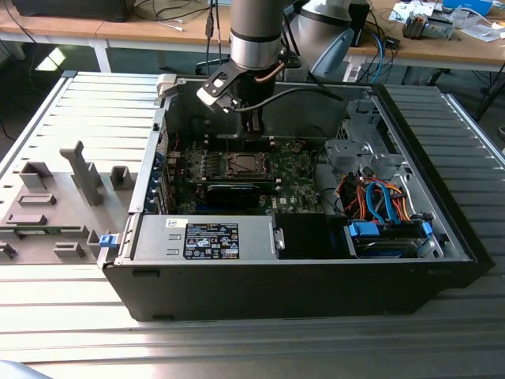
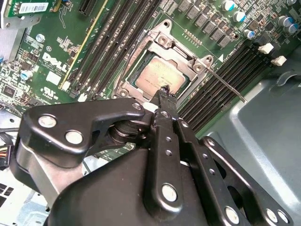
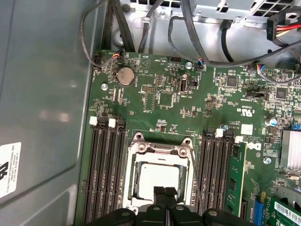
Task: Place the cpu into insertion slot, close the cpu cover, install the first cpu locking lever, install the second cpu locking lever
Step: 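Install the first cpu locking lever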
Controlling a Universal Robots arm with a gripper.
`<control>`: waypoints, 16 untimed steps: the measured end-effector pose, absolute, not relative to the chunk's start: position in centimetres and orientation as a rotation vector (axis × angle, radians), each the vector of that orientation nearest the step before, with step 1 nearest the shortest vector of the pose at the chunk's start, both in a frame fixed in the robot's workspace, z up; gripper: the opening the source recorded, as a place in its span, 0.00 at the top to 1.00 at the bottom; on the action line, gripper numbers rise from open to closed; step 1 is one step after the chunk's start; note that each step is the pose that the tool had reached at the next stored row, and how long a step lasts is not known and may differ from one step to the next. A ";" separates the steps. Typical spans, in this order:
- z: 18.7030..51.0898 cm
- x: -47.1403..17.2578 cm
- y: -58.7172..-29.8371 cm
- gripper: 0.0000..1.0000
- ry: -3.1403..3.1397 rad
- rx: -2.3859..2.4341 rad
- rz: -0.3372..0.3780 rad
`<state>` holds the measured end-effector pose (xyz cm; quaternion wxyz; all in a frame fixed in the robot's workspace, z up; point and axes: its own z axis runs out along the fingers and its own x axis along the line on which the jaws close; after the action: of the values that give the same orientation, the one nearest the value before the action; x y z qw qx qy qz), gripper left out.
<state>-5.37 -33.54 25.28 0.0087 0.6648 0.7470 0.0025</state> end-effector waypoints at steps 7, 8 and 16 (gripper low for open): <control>25.3 -5.4 -33.5 0.89 2.360 2.047 0.008; 25.3 -5.4 -33.5 0.89 2.363 2.044 0.008; 25.3 -5.4 -33.5 0.89 2.388 2.015 0.009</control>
<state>-5.37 -33.54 25.28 0.0087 0.6448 0.7643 0.0028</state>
